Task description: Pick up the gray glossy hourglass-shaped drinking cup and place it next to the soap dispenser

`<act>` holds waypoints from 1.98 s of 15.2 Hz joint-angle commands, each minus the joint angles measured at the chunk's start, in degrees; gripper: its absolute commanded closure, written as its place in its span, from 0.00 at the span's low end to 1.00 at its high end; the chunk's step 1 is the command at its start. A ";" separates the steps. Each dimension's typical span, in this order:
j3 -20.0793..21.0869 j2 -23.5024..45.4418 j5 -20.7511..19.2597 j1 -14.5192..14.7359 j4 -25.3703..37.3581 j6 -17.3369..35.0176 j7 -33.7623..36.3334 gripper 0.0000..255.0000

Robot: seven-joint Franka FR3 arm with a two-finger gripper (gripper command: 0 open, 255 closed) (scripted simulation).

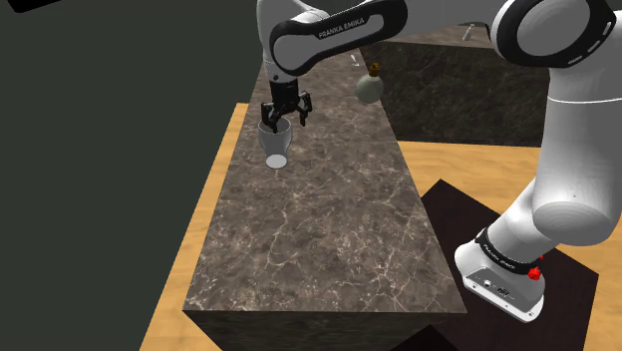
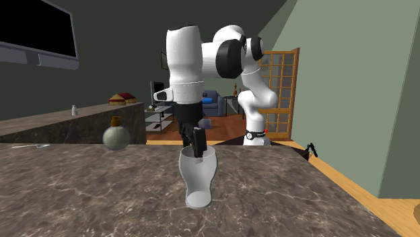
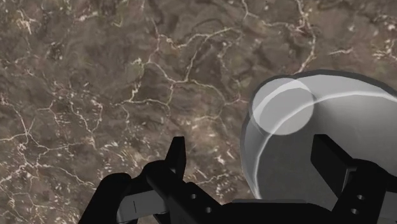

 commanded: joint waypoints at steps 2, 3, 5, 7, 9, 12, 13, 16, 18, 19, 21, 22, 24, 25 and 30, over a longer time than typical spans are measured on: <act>0.00 0.00 -0.01 0.00 -0.08 0.10 0.02 0.00; 0.00 0.00 -0.01 0.00 -0.08 0.10 0.02 0.00; 0.00 0.00 -0.01 0.00 -0.08 0.10 0.02 0.00; 0.00 0.00 -0.01 0.00 -0.08 0.10 0.02 1.00; 0.00 0.00 -0.01 0.00 -0.08 0.10 0.02 1.00; 0.00 0.01 -0.01 0.01 -0.07 0.11 0.02 1.00; 0.00 -0.04 0.00 -0.02 -0.16 0.14 0.01 1.00; 0.05 -0.25 0.09 -0.01 0.33 -0.54 -0.06 1.00; 0.14 -0.71 0.27 -0.01 1.19 -1.84 -0.20 1.00; 0.17 -0.90 0.34 0.00 1.68 -2.51 -0.26 1.00; 0.25 -1.28 0.50 0.02 2.67 -3.86 -0.39 1.00; 0.29 -1.46 0.57 0.03 3.19 -4.54 -0.45 1.00; 0.35 -1.77 0.70 0.07 4.28 -5.91 -0.57 1.00; 0.38 -1.90 0.75 0.10 4.85 -6.61 -0.63 1.00; 0.52 -2.38 0.98 0.27 8.01 -10.20 -0.89 1.00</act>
